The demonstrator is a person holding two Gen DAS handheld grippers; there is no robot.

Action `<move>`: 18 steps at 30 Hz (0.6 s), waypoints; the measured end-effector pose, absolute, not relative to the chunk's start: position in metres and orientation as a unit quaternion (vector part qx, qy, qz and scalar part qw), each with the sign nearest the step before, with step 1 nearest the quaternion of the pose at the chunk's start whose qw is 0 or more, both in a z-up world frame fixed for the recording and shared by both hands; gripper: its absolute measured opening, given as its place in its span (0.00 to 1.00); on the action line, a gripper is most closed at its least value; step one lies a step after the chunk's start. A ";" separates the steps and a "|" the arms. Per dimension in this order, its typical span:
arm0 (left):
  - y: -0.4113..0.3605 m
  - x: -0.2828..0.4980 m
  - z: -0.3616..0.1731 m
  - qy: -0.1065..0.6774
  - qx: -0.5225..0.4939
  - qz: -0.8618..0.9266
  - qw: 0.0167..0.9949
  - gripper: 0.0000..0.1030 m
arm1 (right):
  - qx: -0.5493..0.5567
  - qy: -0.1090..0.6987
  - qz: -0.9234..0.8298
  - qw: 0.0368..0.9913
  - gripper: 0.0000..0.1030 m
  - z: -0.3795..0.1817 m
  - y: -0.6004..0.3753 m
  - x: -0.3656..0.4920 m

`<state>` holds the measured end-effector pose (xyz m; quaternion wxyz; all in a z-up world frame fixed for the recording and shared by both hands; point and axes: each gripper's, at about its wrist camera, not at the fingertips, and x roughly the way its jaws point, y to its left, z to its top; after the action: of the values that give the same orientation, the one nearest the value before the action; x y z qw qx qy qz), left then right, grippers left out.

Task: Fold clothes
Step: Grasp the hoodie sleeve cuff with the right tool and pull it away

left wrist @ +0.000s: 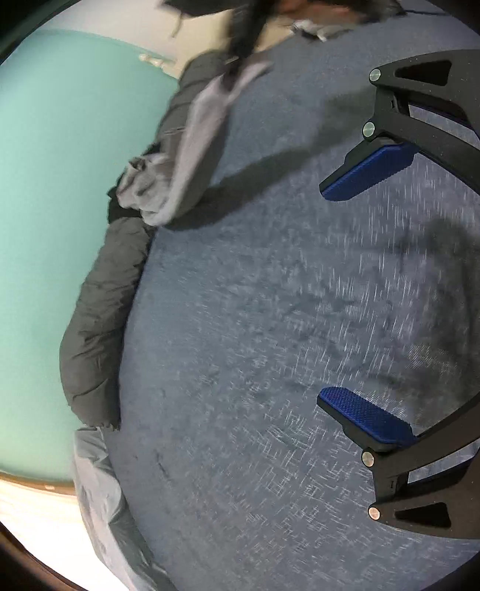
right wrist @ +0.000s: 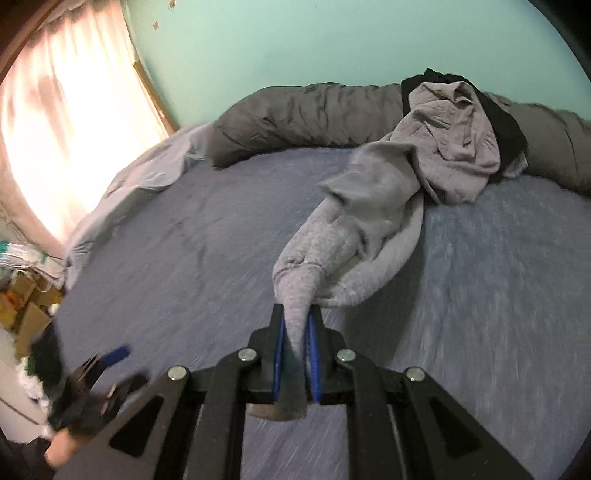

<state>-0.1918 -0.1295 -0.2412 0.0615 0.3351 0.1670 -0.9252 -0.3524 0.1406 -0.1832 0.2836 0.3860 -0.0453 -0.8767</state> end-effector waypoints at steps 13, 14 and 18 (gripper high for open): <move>-0.133 -0.090 -0.127 0.123 0.300 -0.943 0.070 1.00 | 0.352 -0.084 -0.876 0.320 0.11 -0.116 0.208 -0.167; -0.132 -0.083 -0.118 0.117 0.297 -0.945 0.069 1.00 | 0.347 -0.091 -0.878 0.316 0.11 -0.113 0.221 -0.154; -0.128 -0.065 -0.094 0.104 0.293 -0.948 0.062 1.00 | 0.331 -0.120 -0.893 0.282 0.11 -0.100 0.279 -0.112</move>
<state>-0.0647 -0.1279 -0.0939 0.0625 0.2930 0.1043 -0.9484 -0.1121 0.2794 -0.0998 0.2815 0.3307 -0.1198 -0.8928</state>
